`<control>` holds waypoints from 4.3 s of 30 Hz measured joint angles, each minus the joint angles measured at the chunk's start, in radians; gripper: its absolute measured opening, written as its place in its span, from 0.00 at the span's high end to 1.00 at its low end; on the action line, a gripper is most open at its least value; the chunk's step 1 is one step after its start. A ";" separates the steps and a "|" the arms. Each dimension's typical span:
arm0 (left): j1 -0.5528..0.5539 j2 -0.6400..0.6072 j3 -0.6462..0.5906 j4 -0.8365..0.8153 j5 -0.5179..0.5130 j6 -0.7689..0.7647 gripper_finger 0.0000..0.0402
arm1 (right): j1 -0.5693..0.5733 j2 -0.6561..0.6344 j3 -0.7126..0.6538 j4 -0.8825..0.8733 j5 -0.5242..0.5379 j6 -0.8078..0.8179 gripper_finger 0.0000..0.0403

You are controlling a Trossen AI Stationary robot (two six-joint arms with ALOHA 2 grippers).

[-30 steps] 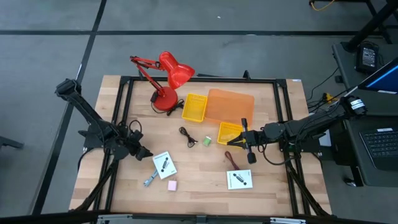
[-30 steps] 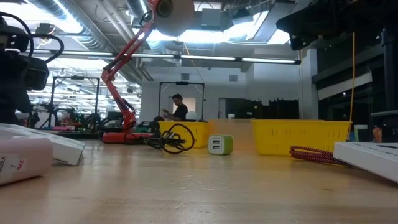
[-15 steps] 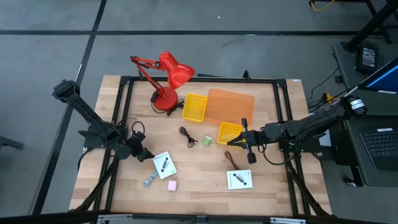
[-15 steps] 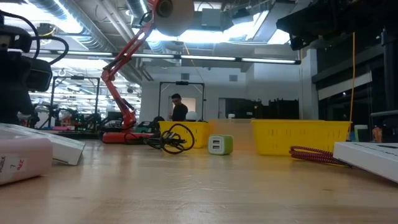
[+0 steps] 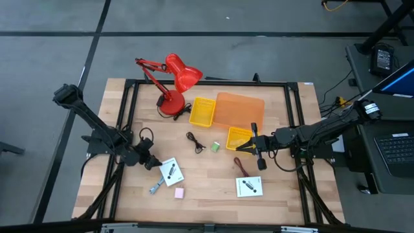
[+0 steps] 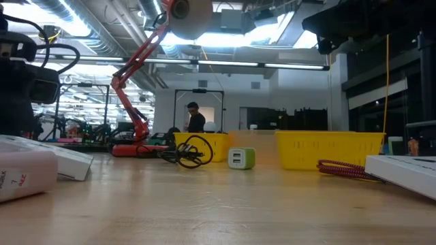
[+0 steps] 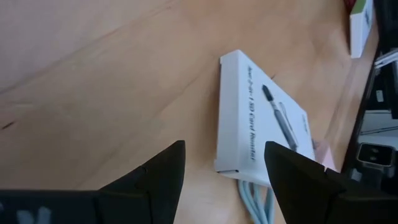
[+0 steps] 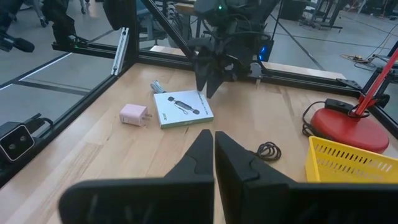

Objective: Pick and place items into bin
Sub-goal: Put the left white box into the orange bin

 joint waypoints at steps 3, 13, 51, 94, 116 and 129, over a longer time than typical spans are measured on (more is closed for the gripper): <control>0.000 0.023 0.000 0.020 0.015 -0.001 0.47 | 0.000 0.000 0.000 0.000 0.000 0.000 1.00; 0.000 0.094 0.000 0.092 0.016 0.008 0.47 | 0.000 0.000 0.000 0.007 0.000 0.000 1.00; 0.001 0.304 0.003 0.301 -0.023 0.024 0.58 | 0.000 0.000 0.000 0.007 0.000 -0.002 1.00; 0.000 0.357 0.006 0.305 0.023 0.096 0.70 | 0.000 0.000 0.000 0.006 0.000 -0.002 1.00; 0.001 0.362 0.010 0.290 0.158 0.171 0.94 | 0.000 0.000 0.000 0.006 0.001 -0.002 1.00; -0.001 0.368 0.001 0.339 0.056 0.302 1.00 | 0.000 0.000 0.000 0.006 0.001 -0.024 1.00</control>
